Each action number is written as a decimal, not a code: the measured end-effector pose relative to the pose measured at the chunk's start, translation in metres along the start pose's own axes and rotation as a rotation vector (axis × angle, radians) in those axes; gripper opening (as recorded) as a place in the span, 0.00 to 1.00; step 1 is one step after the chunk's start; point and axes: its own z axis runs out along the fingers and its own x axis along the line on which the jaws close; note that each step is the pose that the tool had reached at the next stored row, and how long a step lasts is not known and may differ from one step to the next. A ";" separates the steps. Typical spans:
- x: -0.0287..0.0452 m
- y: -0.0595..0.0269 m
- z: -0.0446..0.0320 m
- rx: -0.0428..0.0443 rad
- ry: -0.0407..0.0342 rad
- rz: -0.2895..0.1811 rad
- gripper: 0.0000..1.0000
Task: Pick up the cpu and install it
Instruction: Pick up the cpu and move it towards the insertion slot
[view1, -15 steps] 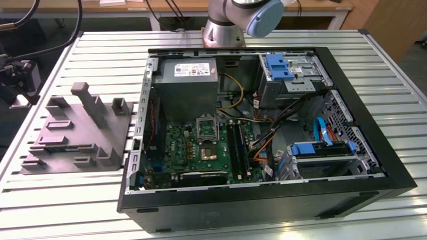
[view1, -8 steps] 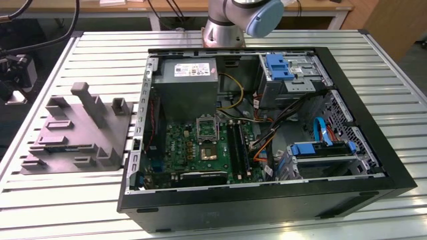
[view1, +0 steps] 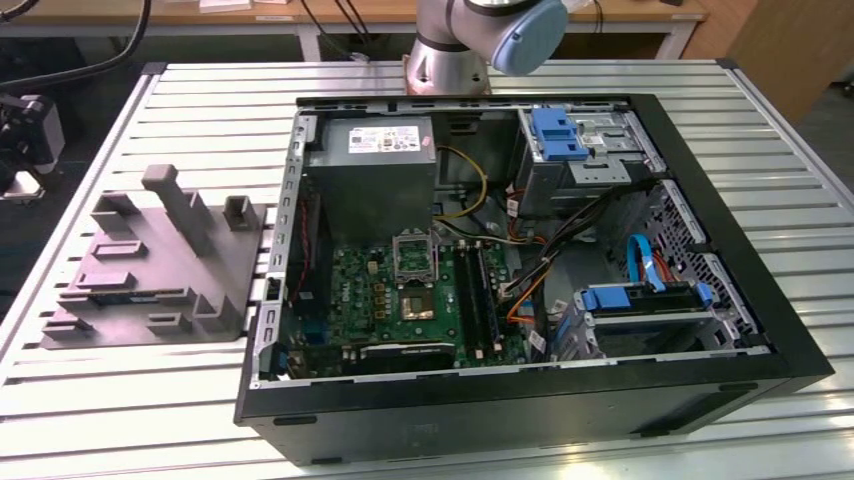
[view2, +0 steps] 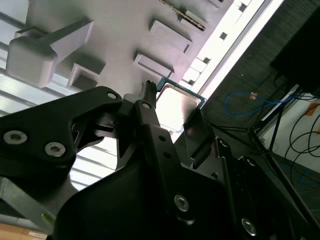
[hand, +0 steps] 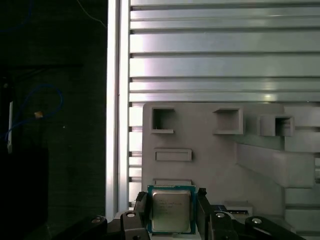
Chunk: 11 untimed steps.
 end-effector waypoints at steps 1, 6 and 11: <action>0.0001 0.0001 -0.0015 0.0001 0.0000 0.000 0.47; 0.0004 0.0005 -0.0096 0.0000 0.0000 0.000 0.47; 0.0008 0.0009 -0.0187 0.0000 0.0000 0.000 0.47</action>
